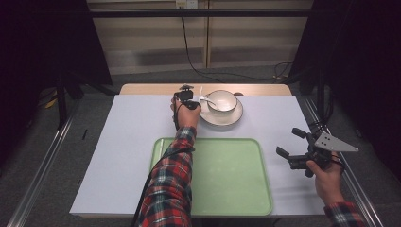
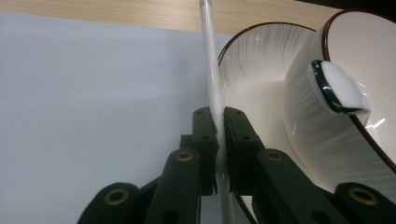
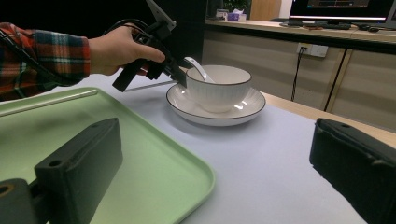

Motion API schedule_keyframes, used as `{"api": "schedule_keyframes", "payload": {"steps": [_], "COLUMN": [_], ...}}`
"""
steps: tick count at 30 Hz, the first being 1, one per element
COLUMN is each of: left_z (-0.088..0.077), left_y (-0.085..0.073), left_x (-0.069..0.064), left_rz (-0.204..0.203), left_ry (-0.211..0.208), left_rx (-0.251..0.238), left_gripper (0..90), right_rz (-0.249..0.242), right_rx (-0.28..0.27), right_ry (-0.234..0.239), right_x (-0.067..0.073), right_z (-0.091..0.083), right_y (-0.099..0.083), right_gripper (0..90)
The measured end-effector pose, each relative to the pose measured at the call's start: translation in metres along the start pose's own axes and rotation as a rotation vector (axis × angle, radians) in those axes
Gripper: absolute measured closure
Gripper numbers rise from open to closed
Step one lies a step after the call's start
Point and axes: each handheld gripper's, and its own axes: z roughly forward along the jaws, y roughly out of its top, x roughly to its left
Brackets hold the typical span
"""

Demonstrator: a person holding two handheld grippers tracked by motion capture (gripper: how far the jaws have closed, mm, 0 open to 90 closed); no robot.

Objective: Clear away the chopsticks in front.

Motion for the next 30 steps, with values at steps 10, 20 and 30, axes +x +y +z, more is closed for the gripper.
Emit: {"api": "schedule_keyframes", "payload": {"steps": [10, 20, 30], "left_z": [-0.007, -0.034, -0.071], "left_y": [0.002, 0.002, -0.006], "left_x": [0.0, 0.007, 0.017], "left_rz": [-0.07, -0.108, -0.144], "left_ry": [-0.004, 0.026, 0.046], "left_rx": [-0.039, -0.046, -0.073], "left_gripper": [85.4, 85.4, 85.5], "right_rz": [-0.002, 0.002, -0.011], "right_rx": [-0.005, -0.005, -0.006], "right_ry": [0.003, 0.002, 0.001], "right_x": [-0.001, 0.0, -0.001], "right_z": [0.001, 0.0, 0.0], "right_y": [0.0, 0.0, 0.0], "right_gripper": [1.8, 1.8, 1.8]}}
